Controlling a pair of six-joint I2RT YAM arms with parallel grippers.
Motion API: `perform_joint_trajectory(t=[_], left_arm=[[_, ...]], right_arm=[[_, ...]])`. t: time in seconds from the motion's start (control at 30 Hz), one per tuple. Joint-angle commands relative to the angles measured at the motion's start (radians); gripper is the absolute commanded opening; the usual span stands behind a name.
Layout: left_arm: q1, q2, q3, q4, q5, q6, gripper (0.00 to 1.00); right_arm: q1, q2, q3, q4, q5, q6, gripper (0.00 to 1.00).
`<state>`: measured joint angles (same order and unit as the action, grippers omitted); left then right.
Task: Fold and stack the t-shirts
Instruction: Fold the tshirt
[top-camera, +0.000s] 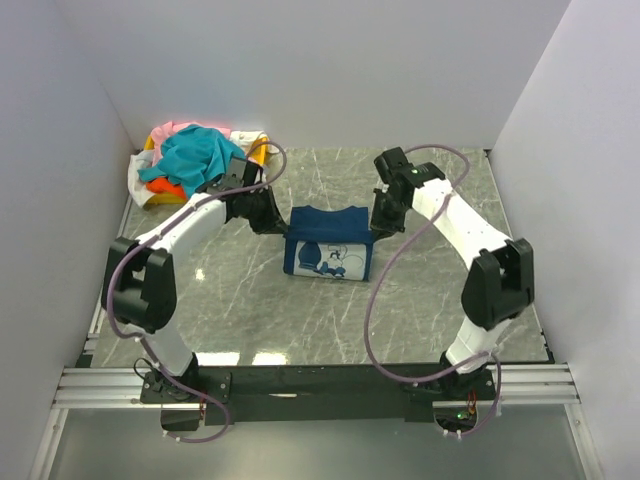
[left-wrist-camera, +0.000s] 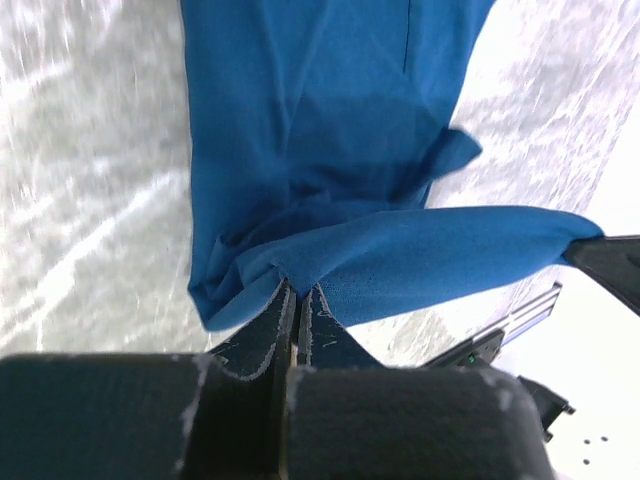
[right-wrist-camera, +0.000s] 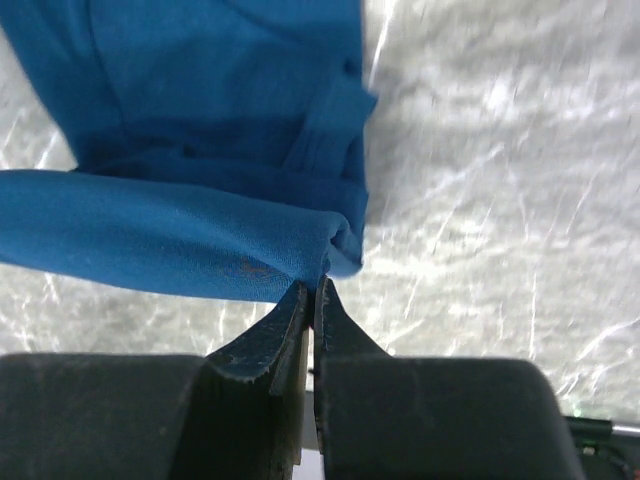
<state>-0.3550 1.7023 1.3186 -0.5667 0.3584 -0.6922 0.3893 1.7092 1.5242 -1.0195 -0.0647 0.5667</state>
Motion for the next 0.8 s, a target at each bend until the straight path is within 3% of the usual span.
perform_joint_trajectory(t=[0.0, 0.27, 0.77], left_arm=[[0.034, 0.037, 0.074, 0.039, -0.012, 0.037, 0.00], [0.068, 0.151, 0.139, 0.094, 0.031, 0.022, 0.00], [0.096, 0.358, 0.297, 0.093, 0.079, 0.043, 0.00]], right_arm=[[-0.030, 0.062, 0.105, 0.004, 0.063, -0.056, 0.00], [-0.061, 0.239, 0.292, -0.020, 0.062, -0.090, 0.00], [-0.096, 0.414, 0.385, -0.016, 0.036, -0.123, 0.00]])
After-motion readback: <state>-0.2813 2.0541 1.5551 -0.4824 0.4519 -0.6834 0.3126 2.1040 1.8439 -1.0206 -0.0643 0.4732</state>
